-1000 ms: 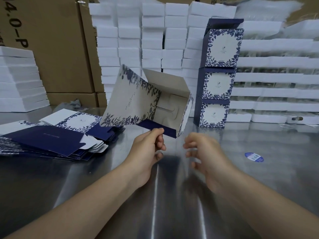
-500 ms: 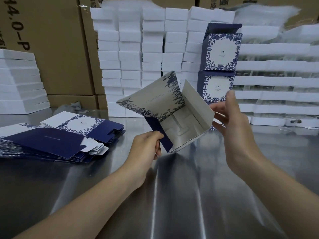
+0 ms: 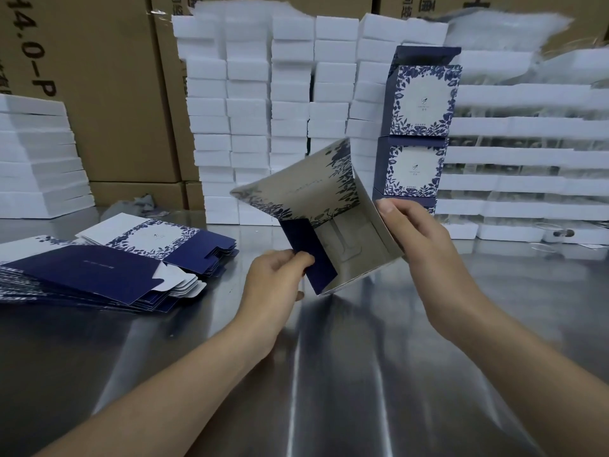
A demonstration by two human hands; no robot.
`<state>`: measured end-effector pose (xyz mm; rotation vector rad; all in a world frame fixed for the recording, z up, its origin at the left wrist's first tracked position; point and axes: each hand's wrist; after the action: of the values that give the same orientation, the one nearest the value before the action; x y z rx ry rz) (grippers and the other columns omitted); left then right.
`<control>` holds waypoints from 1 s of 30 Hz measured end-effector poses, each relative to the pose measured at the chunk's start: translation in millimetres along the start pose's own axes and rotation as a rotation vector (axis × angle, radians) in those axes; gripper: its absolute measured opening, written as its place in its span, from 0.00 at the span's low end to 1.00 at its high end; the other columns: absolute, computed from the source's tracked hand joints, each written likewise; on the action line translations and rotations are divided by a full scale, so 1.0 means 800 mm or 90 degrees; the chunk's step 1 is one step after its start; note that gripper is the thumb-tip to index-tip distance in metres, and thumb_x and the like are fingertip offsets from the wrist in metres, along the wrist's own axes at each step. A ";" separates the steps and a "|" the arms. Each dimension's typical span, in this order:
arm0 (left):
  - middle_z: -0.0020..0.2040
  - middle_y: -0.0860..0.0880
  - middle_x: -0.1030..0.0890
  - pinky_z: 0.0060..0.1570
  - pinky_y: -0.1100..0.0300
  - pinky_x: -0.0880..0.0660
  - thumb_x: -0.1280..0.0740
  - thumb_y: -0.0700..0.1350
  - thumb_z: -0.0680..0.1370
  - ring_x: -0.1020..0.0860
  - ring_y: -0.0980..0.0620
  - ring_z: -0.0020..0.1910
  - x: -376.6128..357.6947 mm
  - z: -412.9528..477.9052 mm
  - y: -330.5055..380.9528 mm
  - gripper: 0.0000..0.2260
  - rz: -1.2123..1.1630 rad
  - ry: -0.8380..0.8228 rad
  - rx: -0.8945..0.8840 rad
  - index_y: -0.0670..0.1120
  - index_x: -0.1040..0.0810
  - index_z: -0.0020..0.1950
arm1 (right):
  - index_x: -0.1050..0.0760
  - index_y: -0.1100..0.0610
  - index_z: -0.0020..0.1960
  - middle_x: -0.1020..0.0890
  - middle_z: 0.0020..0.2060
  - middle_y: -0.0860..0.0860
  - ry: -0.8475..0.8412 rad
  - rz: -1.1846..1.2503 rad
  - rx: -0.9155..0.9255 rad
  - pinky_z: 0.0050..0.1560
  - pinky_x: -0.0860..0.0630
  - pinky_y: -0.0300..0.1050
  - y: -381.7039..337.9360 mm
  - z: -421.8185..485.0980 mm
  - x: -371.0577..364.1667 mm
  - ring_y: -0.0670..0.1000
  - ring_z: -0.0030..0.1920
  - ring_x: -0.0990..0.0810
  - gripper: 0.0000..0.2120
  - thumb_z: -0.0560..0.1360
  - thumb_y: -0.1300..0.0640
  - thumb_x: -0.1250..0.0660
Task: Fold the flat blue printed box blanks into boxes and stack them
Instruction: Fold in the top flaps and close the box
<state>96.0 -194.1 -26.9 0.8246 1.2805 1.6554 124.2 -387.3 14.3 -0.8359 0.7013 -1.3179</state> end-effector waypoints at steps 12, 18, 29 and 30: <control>0.48 0.66 0.14 0.32 0.52 0.16 0.36 0.84 0.63 0.12 0.52 0.40 0.024 -0.013 0.045 0.35 -0.050 -0.023 0.055 0.63 0.21 0.59 | 0.20 0.45 0.65 0.16 0.61 0.43 -0.090 -0.052 0.015 0.67 0.25 0.43 -0.001 -0.009 -0.007 0.42 0.66 0.20 0.22 0.74 0.38 0.29; 0.52 0.63 0.14 0.45 0.42 0.14 0.37 0.85 0.62 0.13 0.56 0.51 0.021 -0.018 0.048 0.38 -0.032 -0.024 0.020 0.62 0.18 0.60 | 0.24 0.41 0.67 0.19 0.63 0.40 -0.058 -0.155 0.044 0.68 0.24 0.51 0.004 -0.013 -0.011 0.39 0.66 0.23 0.31 0.67 0.32 0.25; 0.56 0.56 0.19 0.58 0.40 0.18 0.37 0.81 0.66 0.18 0.55 0.56 0.013 -0.020 0.044 0.30 -0.012 0.003 -0.086 0.62 0.21 0.56 | 0.26 0.48 0.69 0.21 0.57 0.45 0.014 -0.246 0.006 0.59 0.20 0.55 0.017 -0.017 -0.018 0.43 0.57 0.20 0.29 0.72 0.55 0.20; 0.55 0.57 0.19 0.58 0.42 0.18 0.37 0.81 0.66 0.18 0.56 0.56 0.012 -0.021 0.044 0.30 -0.009 0.003 -0.094 0.62 0.21 0.56 | 0.26 0.47 0.67 0.20 0.56 0.45 0.020 -0.256 0.004 0.59 0.20 0.54 0.018 -0.017 -0.018 0.43 0.56 0.20 0.27 0.72 0.56 0.20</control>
<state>69.2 -195.2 3.2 0.7206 1.1489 1.7187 118.1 -373.7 -5.4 -0.9871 0.5705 -1.6946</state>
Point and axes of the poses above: each hand's wrist, its own z-axis towards the middle knuckle, its own x-axis out of the back of the hand, y = z × x
